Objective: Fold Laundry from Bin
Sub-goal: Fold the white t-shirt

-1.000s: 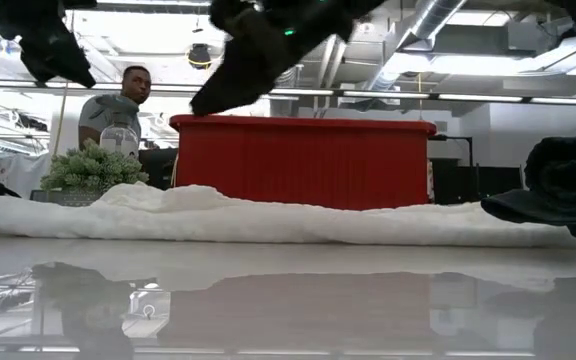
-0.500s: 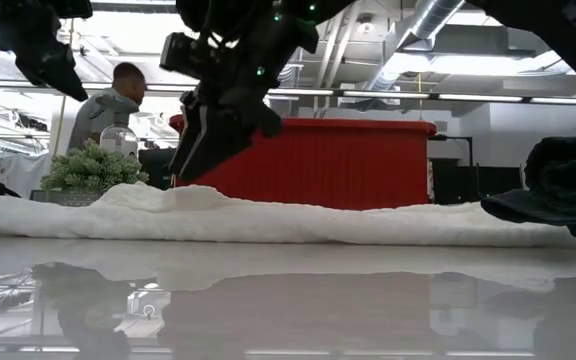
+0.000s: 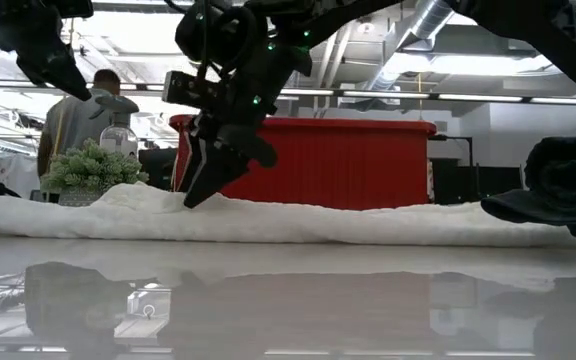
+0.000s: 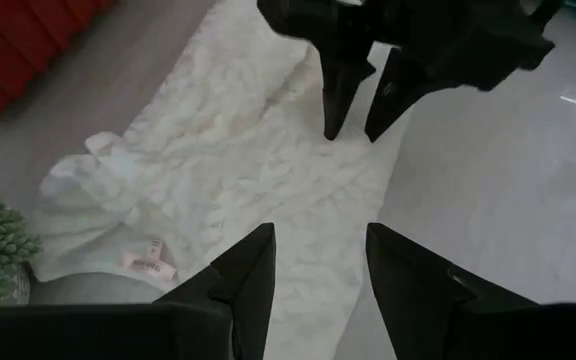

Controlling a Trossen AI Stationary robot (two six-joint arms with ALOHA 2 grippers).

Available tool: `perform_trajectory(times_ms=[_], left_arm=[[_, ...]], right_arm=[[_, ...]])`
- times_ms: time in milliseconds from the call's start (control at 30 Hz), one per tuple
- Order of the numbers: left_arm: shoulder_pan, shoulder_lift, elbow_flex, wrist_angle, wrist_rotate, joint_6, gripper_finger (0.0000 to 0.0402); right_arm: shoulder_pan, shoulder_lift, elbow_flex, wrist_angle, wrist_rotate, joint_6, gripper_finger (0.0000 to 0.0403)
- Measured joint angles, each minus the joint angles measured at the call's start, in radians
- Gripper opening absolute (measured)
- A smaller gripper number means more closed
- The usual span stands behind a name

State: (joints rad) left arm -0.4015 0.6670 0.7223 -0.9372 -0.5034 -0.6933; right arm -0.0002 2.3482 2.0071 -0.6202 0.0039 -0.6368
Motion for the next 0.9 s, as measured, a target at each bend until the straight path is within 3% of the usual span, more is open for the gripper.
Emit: perform_trajectory(times_ms=[133,367,667,900], left_arm=[[0.000,0.000,0.000,0.000,-0.006,0.012,0.0147],[0.000,0.000,0.000,0.000,-0.019,0.015,0.0147],[0.000,0.000,-0.027,0.018,-0.064,-0.044,0.0147],[0.000,-0.025,-0.160,0.019,-0.088,-0.432,0.0147]], right_arm=[[0.000,0.001,0.003,0.034,0.004,-0.015,0.0146],[0.001,0.002,0.002,0.028,0.049,-0.013,0.0021],[-0.005,-0.020,0.002,0.033,0.024,0.060,0.0020],[-0.008,-0.029,0.002,0.026,0.020,0.061,0.0030]])
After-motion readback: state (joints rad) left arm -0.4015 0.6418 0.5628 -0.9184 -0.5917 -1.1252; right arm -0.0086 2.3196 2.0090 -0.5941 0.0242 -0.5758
